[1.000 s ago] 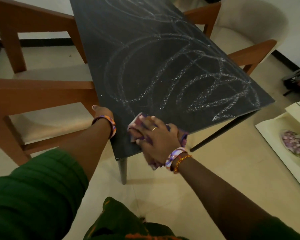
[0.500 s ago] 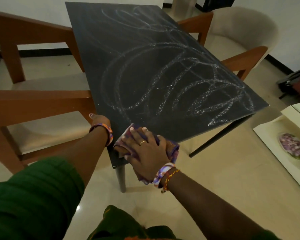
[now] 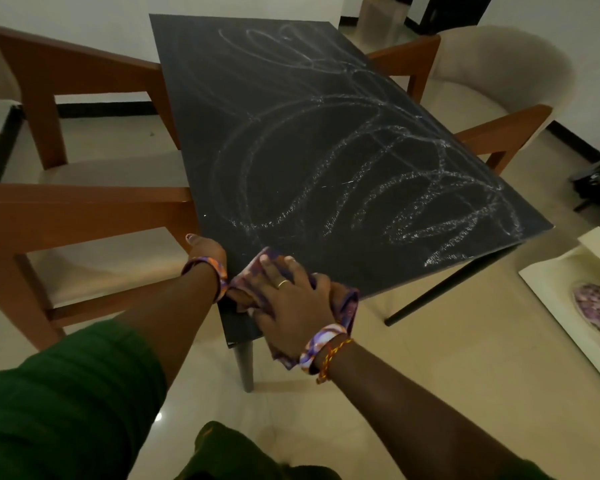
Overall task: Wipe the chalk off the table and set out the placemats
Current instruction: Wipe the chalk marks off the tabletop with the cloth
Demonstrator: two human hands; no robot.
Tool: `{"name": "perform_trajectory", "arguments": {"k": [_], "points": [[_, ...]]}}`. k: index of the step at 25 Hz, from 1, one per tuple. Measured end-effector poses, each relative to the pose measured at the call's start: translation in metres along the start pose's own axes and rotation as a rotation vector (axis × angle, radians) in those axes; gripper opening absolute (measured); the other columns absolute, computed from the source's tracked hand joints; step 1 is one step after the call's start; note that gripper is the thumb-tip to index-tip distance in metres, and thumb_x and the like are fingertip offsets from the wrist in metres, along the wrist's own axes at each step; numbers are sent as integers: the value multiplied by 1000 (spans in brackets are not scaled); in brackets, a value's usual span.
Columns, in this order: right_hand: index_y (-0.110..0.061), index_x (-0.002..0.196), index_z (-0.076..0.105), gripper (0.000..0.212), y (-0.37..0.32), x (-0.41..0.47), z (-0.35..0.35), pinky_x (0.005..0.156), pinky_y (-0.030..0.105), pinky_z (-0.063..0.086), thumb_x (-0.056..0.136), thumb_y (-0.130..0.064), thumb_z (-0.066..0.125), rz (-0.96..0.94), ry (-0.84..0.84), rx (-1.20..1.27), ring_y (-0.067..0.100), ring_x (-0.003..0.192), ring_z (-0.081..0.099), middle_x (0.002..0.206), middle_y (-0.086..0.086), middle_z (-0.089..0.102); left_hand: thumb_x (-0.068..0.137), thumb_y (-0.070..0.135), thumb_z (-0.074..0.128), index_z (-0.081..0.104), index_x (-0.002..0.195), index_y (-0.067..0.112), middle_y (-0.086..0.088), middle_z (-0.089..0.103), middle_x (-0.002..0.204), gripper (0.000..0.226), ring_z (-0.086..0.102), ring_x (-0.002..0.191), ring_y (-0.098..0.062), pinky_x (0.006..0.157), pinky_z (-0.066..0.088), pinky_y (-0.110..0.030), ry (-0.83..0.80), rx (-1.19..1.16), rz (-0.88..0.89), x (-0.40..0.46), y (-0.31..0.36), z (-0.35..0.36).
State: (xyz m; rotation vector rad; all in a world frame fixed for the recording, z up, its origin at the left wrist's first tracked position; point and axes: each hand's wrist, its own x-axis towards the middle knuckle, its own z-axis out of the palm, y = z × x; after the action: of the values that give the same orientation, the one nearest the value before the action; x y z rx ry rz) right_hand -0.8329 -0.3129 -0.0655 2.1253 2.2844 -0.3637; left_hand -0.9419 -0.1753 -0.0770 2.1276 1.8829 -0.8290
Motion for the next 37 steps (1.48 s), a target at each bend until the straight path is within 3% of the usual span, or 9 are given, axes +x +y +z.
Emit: {"name": "perform_trajectory", "arguments": {"k": [3,8,14,17,19,21,27,34,37], "points": [[-48,144,20,52,30,15,-9,106,52,19,96,-44,37,79,38,15,21,143,9,158,-16,10,101,34,31,30,143,7,-11,35,146,50,31,137,-26,112,24,-37,-19,432,111,0,-5,-2],[-39,148,19,53,99,24,-34,109,58,17,98,-47,32,561,-21,79,27,143,11,159,-10,9,102,28,30,27,143,3,-12,34,147,49,30,138,-25,113,20,-35,46,-6,-8,0,-2,4],[-42,145,25,52,1,18,-4,105,52,17,95,-44,39,32,25,5,24,143,9,158,-13,12,101,32,31,29,143,5,-12,37,144,50,32,136,-25,112,22,-37,71,-129,-58,-10,-1,1],[-41,146,23,52,53,34,-12,106,52,16,96,-46,36,291,67,64,21,143,10,158,-15,12,102,27,29,32,140,6,-8,52,127,44,45,125,-14,104,33,-20,28,-136,33,-4,-2,-1],[-39,148,19,54,95,36,-21,110,57,11,96,-49,32,582,49,147,24,145,4,159,-13,7,102,16,28,35,120,33,20,62,92,25,43,76,3,65,39,-5,-83,-815,-202,4,6,8],[-38,150,12,60,104,34,-21,111,62,4,96,-57,28,697,21,158,26,146,-5,160,-11,0,103,27,27,23,76,39,16,43,61,30,23,57,-2,49,26,-17,3,-1610,-398,-9,3,-2],[-42,149,9,63,6,27,7,112,55,3,93,-63,27,118,30,-26,25,146,-6,160,-10,-3,94,59,9,36,64,12,-4,37,65,62,35,57,-13,53,25,-23,17,-1578,-385,-17,0,3],[-42,149,16,54,116,24,-12,111,60,9,97,-52,29,659,115,104,26,146,2,160,-10,5,96,56,13,31,61,12,-3,35,65,59,33,56,-12,50,22,-19,-2,-1604,-381,-17,-1,3],[-42,149,13,56,63,15,-1,111,58,9,97,-51,29,514,139,44,27,146,0,160,-8,2,96,57,15,32,62,13,-2,35,64,58,33,55,-11,50,23,-19,-1,-1641,-397,-14,-1,4]]}}
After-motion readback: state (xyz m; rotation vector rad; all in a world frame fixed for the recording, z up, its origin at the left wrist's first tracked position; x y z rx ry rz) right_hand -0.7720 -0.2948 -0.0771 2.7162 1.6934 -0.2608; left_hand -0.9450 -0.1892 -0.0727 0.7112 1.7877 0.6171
